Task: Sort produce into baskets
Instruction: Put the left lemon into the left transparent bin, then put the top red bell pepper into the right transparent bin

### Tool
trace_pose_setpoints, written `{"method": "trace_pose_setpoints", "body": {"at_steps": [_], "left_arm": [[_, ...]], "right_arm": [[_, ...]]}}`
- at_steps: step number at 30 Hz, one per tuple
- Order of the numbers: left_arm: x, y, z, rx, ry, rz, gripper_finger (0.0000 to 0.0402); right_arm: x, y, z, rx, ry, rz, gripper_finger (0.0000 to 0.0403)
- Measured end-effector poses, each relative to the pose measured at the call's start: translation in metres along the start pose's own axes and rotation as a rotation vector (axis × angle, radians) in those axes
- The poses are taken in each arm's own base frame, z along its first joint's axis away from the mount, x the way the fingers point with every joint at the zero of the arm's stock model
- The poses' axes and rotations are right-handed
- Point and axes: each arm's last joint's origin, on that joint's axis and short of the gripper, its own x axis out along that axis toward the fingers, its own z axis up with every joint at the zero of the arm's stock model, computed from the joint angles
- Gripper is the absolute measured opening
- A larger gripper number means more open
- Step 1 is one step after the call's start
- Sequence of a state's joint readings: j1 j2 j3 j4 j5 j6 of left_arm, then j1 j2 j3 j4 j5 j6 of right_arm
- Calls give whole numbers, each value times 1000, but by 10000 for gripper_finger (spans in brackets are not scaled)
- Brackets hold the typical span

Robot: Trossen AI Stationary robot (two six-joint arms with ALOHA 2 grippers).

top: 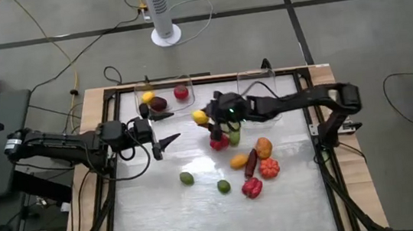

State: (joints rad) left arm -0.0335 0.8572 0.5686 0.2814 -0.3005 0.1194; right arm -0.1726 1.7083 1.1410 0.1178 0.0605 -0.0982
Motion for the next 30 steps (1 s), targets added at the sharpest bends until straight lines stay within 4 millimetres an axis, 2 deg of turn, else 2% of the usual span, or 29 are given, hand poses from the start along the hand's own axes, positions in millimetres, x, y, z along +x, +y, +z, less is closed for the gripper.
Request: {"method": "trace_pose_setpoints", "body": {"at_steps": [4,11,15,18,22,25,27,30], "left_arm": [[1,5,-2,51,26,56,331],[1,18,-12,109,141,267,331],[2,26,-13,126,159,323,331],[2,30,-15,139,178,347,331],[2,35,-17,148,199,372,331],[1,37,-17,146,202,379,331],[0,37,-17,151,207,376,331],[-4,38,-14,149,196,380,331]], "right_arm": [[31,-21,4,-18,14,-8,260],[78,-71,18,-66,-5,-35,260],[92,-98,27,-55,23,-74,268],[98,-109,27,-67,97,-58,291],[100,-113,29,-92,172,-9,341],[89,-110,38,-131,236,18,377],[74,-107,46,-136,278,34,392],[48,-94,55,-136,357,96,395]]}}
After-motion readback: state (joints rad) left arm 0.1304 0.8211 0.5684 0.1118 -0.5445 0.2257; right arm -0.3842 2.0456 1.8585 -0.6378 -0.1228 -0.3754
